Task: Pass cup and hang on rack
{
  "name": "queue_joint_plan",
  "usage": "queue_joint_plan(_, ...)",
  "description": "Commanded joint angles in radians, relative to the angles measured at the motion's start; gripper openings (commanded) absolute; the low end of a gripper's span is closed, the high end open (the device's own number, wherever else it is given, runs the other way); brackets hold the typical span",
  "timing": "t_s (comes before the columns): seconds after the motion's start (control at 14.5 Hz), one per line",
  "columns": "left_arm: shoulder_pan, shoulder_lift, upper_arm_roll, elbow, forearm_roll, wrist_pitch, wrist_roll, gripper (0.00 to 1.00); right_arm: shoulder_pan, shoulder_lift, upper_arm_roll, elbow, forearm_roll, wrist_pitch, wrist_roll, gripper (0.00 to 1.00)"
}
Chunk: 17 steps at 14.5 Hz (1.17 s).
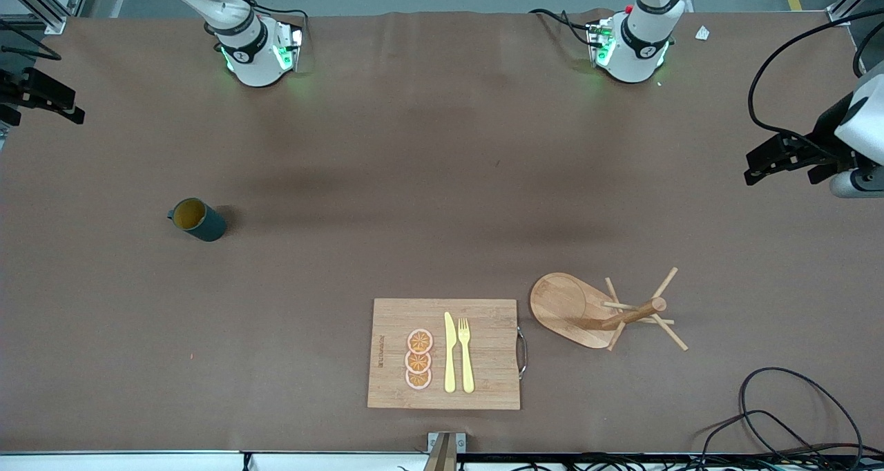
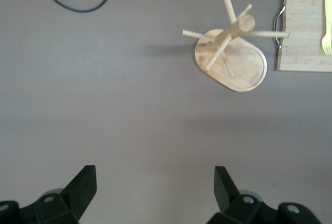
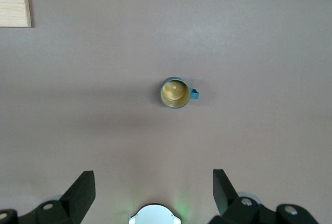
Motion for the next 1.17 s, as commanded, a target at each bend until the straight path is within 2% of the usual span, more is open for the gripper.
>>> queue_joint_plan(0.0,-0.008,-0.009,-0.011,0.0,-0.016,-0.016,-0.044,1.0,0.006,-0.022,0.002,-0.015,-0.008,-0.005,0.009,1.0)
queue_joint_plan(0.83,-0.006,-0.002,-0.012,0.009,-0.002,-0.009,-0.045,1.0,0.004,-0.019,0.0,-0.006,-0.009,-0.005,0.02,1.0)
queue_joint_plan(1.1,-0.005,-0.002,-0.012,0.009,-0.003,-0.009,-0.044,1.0,-0.005,0.036,-0.004,-0.003,-0.004,0.004,0.008,1.0)
